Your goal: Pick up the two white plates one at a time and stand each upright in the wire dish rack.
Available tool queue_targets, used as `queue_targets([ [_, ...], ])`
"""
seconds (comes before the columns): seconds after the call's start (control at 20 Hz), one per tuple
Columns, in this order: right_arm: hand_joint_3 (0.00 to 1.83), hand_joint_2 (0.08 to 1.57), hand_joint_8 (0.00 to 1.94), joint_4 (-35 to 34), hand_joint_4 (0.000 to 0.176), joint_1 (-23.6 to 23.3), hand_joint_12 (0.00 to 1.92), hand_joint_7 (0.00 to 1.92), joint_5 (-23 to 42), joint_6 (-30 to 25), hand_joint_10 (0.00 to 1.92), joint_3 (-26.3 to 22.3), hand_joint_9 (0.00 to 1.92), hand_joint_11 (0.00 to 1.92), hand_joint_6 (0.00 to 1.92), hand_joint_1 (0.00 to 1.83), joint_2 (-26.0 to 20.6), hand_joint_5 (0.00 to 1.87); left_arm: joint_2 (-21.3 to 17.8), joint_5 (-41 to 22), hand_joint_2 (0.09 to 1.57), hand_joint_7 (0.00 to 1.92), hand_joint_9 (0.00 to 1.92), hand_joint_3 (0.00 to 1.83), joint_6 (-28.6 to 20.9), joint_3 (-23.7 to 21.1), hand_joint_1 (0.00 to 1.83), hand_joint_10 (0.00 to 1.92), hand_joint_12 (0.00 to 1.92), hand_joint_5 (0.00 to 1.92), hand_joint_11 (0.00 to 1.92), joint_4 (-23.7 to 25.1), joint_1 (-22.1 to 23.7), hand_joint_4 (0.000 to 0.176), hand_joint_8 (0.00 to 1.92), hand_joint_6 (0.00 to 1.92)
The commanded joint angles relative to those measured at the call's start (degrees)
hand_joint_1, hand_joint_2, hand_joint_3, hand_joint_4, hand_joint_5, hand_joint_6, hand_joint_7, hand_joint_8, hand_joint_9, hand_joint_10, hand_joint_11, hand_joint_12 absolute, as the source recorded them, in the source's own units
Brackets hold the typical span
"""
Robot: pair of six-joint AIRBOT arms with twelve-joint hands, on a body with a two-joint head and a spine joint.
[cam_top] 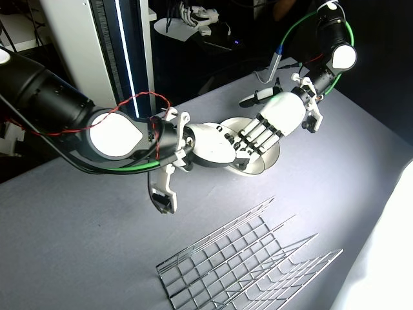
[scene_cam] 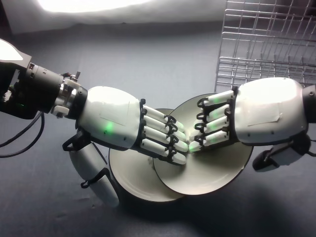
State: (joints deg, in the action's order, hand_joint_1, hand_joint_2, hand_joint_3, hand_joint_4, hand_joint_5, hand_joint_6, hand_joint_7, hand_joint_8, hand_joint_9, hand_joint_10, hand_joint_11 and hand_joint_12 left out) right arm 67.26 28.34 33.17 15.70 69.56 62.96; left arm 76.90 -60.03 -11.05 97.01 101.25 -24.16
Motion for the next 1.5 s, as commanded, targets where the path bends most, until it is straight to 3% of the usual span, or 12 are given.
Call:
queue_targets([
  [0.0, 0.0, 1.02, 0.01, -1.5, 0.0, -0.2, 1.08, 0.42, 2.1, 0.2, 0.02, 0.3, 0.4, 0.01, 0.01, 1.05, 0.2, 0.42, 0.7, 1.8, 1.03, 0.03, 0.0, 0.0, -0.2, 0.0, 0.0, 0.0, 0.0, 0.08, 0.01, 0.0, -0.3, 0.0, 0.01, 0.01],
  [0.25, 0.0, 1.04, 0.02, -1.5, 0.0, -0.4, 1.09, 0.7, 1.3, 0.3, 0.04, 1.5, 0.66, 0.22, 0.02, 1.07, 1.9, 0.67, 0.7, 1.8, 1.03, 0.03, 0.0, 0.0, -0.2, 0.0, 0.0, 0.0, 0.0, 0.07, 0.0, -0.1, -0.3, 0.0, 0.0, 0.0],
  [0.35, 0.0, 1.06, 0.02, -1.5, 0.0, -0.4, 1.1, 0.92, 1.2, 0.4, 0.07, 1.6, 0.88, 0.46, 0.03, 1.11, 2.0, 0.86, 0.7, 1.8, 1.01, 0.04, 0.0, 0.0, -0.2, 0.0, 0.0, 0.0, 0.01, 0.08, 0.02, -0.2, -0.3, 0.0, 0.0, 0.01],
  [0.4, 0.0, 1.11, 0.67, -1.5, 0.0, -0.4, 1.08, 1.03, 1.2, 0.4, 0.04, 1.6, 1.02, 0.6, 0.88, 1.2, 2.0, 0.9, 0.7, 1.8, 1.01, 0.04, 0.01, 0.0, -0.2, 0.0, 0.0, 0.01, 0.01, 0.08, 0.02, -0.2, -0.4, 0.0, 0.01, 0.01],
  [0.45, 0.01, 1.13, 0.9, -1.5, 0.0, -0.4, 1.09, 1.01, 1.1, 0.4, 0.04, 1.5, 1.08, 0.65, 1.11, 1.21, 2.0, 0.86, 0.7, 1.8, 1.02, 0.05, 0.02, 0.0, -0.2, 0.0, 0.0, 0.01, 0.01, 0.09, 0.03, -0.2, -0.4, 0.0, 0.01, 0.01],
  [0.5, 0.0, 1.11, 0.87, -1.5, 0.0, -0.4, 1.12, 1.03, 1.1, 0.4, 0.92, 1.6, 0.97, 0.73, 1.07, 1.34, 2.0, 0.89, 0.7, 1.8, 1.03, 0.05, 0.02, 0.0, -0.2, 0.0, 0.0, 0.01, 0.01, 0.08, 0.02, -0.2, -0.4, 0.0, 0.01, 0.01],
  [0.55, 0.0, 1.11, 0.88, -1.5, 0.0, -0.4, 1.19, 1.03, 1.1, 0.4, 1.11, 1.6, 0.94, 0.73, 1.03, 1.37, 2.0, 0.9, 0.6, 1.8, 1.04, 0.05, 0.01, 0.0, -0.2, 0.0, 0.0, 0.0, 0.01, 0.08, 0.02, -0.2, -0.4, 0.0, 0.01, 0.01],
  [0.85, 0.0, 1.1, 0.9, -1.5, 0.0, -0.9, 1.1, 1.02, 2.0, 0.4, 1.05, 1.5, 1.02, 0.83, 1.03, 1.38, 1.5, 0.89, -2.2, 1.8, 1.01, 0.05, 0.02, 0.0, -0.5, -2.5, 0.0, 0.0, 0.0, 0.09, 0.0, -3.8, 0.1, 0.0, 0.01, 0.01],
  [0.95, 0.0, 1.08, 0.85, -1.5, 0.0, -1.3, 0.96, 1.05, 2.2, 0.4, 0.95, 1.5, 1.06, 0.93, 1.01, 1.39, 1.0, 0.92, -4.4, 1.8, 1.01, 0.06, 0.03, 0.0, -0.5, -4.4, 0.0, 0.01, 0.01, 0.1, 0.01, -5.4, 1.0, 0.0, 0.01, 0.01],
  [1.2, 0.0, 1.08, 0.8, -1.5, 0.0, -2.2, 0.91, 1.06, 2.6, 0.4, 1.0, 0.7, 1.05, 0.92, 1.03, 1.39, -0.4, 0.9, -11.6, 2.5, 0.99, 0.07, 0.03, 0.0, -0.9, -8.6, 0.0, 0.0, 0.01, 0.11, 0.02, -9.3, 4.5, 0.0, 0.01, 0.01],
  [1.45, 0.0, 1.07, 0.72, -1.5, 0.0, -4.2, 0.81, 1.1, 3.5, 0.4, 0.89, -1.9, 1.12, 0.99, 1.04, 1.39, -2.0, 0.88, -18.0, 5.3, 1.02, 0.12, 0.07, 0.0, -2.0, -11.9, 0.0, 0.01, 0.02, 0.16, 0.04, -11.2, 7.7, 0.0, 0.01, 0.02],
])
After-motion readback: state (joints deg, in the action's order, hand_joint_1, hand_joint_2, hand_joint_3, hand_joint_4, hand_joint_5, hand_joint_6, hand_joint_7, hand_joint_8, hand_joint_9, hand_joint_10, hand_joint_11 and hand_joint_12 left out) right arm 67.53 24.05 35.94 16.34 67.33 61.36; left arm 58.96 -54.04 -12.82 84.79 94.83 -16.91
